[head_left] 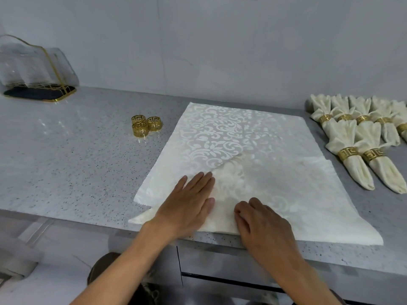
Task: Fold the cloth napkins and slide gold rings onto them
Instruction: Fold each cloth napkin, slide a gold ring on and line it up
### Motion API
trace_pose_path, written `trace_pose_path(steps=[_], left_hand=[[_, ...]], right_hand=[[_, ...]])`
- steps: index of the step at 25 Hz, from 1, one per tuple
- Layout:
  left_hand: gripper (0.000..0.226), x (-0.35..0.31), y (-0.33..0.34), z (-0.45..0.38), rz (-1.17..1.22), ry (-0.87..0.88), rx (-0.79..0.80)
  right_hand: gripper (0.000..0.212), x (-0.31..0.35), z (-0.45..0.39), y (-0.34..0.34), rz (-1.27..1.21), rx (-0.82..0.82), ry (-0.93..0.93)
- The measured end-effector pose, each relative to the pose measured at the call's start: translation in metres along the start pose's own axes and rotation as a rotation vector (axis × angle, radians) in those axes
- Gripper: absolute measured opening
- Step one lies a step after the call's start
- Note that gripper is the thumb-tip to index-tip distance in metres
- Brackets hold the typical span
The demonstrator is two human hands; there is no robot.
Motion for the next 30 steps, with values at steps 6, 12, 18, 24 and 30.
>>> trace_pose_path(steps=[6, 12, 18, 24, 30], left_hand=[[0.071, 0.002, 0.003, 0.000, -0.032, 0.027, -0.055], [0.075, 0.006, 0.006, 0.001, -0.022, 0.050, -0.110], [0.065, 0.009, 0.009, 0.000, -0.042, 0.040, -0.120], [0.060, 0.006, 0.005, 0.001, -0.068, 0.041, -0.130], [0.056, 0.006, 0.003, 0.002, -0.105, 0.039, -0.139]], right_hand=[[0.060, -0.001, -0.106, 0.037, -0.010, 0.218, -0.057], [0.053, -0.051, -0.123, 0.036, -0.181, 0.070, -0.011], [0.054, -0.191, -0.137, -0.034, 0.267, 0.331, 0.245], [0.062, -0.248, -0.135, -0.045, 0.282, 0.385, 0.398], [0.038, -0.261, -0.126, -0.045, 0.113, 0.298, 0.416]])
Point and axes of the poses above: each hand's wrist, its own z-axis away from the middle knuckle, its own y-axis out of the palm, x = y × z, the point moved 8 cm from there along -z, towards the middle knuckle, and after that the axes turned 5 degrees about -z, right-handed, at the moved point
